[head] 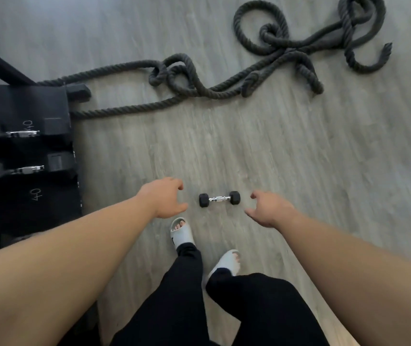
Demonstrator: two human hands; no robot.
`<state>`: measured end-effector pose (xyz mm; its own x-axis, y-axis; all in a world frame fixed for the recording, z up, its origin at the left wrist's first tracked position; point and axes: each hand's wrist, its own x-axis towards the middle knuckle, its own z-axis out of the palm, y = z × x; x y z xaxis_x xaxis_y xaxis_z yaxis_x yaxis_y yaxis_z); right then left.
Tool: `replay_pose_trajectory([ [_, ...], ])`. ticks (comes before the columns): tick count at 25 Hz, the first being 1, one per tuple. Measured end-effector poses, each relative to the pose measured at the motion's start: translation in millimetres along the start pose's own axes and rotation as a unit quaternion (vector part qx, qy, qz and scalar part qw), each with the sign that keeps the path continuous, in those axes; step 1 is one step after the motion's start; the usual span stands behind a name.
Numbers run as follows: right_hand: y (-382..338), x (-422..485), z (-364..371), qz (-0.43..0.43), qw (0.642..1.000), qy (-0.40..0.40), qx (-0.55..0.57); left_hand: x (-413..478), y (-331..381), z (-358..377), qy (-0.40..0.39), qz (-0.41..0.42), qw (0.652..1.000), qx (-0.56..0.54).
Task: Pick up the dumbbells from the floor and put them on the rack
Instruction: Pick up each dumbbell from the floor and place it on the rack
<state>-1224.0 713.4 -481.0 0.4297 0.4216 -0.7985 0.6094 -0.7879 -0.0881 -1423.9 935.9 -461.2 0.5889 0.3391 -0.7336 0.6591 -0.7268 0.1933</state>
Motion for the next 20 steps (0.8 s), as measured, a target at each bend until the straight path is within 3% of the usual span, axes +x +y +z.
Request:
replay_pose_trajectory([
  [7,32.6,142.6,41.0,-0.012,0.999,-0.052,0.010,127.6,4.0,76.2,-0.032,-0.072,0.993,-0.084],
  [11,58.9,247.0,96.6,-0.016,0.997,-0.077,-0.015,217.5,-10.4,151.5,-0.043,-0.120,0.985,-0.119],
  [20,92.1,444.5,225.9,0.002,0.994,-0.098,-0.039,398.0,-18.2,320.3,-0.068,-0.147,0.974,-0.161],
])
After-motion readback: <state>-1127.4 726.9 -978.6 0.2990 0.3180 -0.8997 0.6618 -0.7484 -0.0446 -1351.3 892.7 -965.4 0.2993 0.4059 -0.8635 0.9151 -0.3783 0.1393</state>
